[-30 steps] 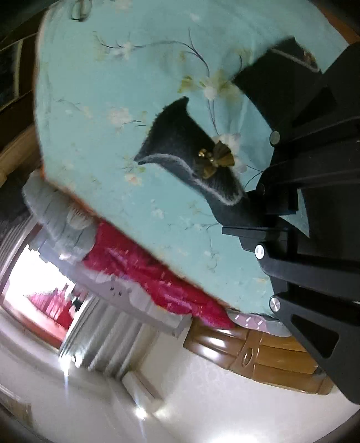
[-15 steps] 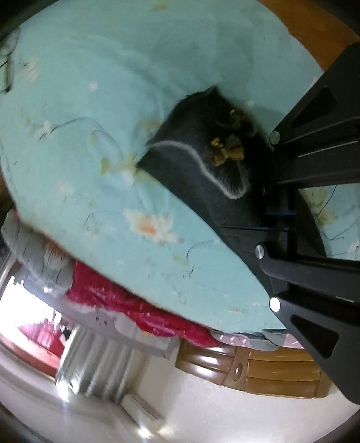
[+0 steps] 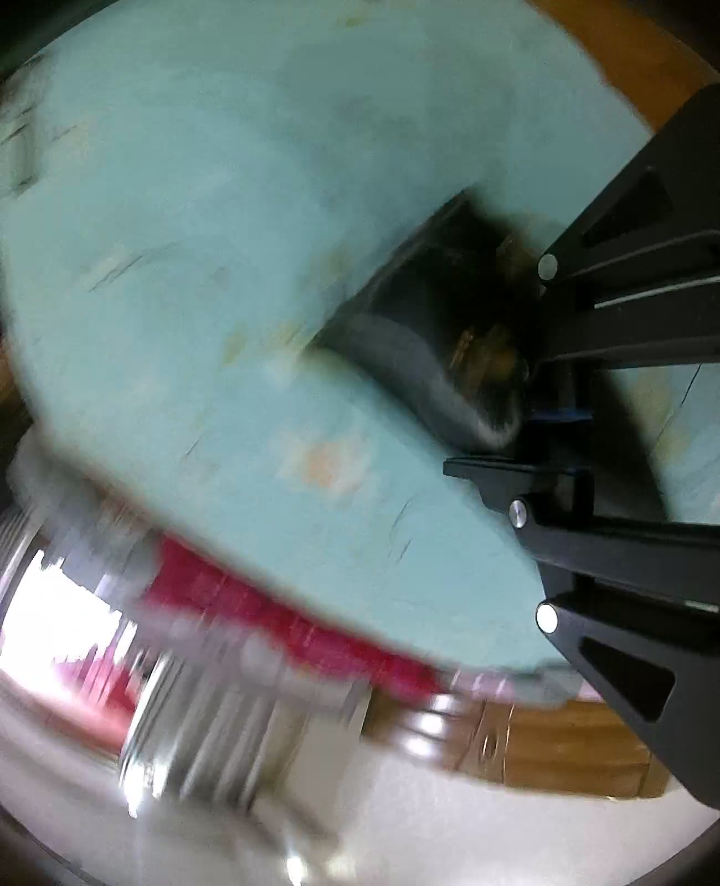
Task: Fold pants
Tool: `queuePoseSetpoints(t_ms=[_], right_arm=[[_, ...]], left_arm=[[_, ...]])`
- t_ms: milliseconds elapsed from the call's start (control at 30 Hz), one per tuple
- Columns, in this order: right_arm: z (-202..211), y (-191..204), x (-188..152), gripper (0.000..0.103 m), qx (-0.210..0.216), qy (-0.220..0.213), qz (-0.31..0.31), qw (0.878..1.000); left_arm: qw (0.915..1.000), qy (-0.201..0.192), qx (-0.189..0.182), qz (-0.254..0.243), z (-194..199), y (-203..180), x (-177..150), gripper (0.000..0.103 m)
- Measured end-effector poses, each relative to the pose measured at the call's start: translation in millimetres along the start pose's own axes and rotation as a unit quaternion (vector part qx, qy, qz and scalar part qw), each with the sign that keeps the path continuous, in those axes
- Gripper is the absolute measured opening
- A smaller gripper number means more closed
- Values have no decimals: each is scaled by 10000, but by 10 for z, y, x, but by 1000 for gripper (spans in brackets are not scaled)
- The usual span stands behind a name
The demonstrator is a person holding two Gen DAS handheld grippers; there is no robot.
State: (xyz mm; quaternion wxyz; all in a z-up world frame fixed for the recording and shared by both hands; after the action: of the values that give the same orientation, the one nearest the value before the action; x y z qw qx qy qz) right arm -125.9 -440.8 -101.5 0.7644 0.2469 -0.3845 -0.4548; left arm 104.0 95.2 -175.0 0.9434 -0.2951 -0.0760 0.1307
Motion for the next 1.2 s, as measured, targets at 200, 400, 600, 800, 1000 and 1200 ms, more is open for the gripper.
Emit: queuePoseSetpoints(t_ms=[200, 400, 600, 800, 1000, 1200], right_arm=[[-209, -732, -139, 12, -1046, 842, -867, 9871], [249, -835, -276, 15, -813, 111, -993, 9917], [457, -787, -301, 67, -966, -144, -764, 9923], [317, -714, -265, 68, -663, -162, -968, 9930], [108, -737, -416, 68, -687, 171, -1071, 9917], [53, -778, -465, 71, -575, 178, -1133, 9917]], left_arm=[[9997, -12, -202, 160, -38, 68, -27, 9], [9996, 61, -260, 104, 47, 132, -91, 12], [9996, -189, 129, 154, 164, 167, -182, 62], [9993, -305, 190, 119, 340, 185, -223, 64], [9979, -527, 152, 333, 527, 220, -140, 66], [9966, -549, -99, 614, 554, 241, -63, 67]])
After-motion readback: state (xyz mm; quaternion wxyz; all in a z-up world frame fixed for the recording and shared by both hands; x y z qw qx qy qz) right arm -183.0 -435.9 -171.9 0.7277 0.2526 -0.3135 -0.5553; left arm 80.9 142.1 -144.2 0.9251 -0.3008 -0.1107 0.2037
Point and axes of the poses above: each gripper's, at about its wrist camera, not at the fingertips, and z roughly against the way its jaws point, y to its left, x to its top, the point moved 8 cm from there along -z, roughly the way its jaws point, and after that the axes turned 7 degrees about y, right-handed, at the moved point
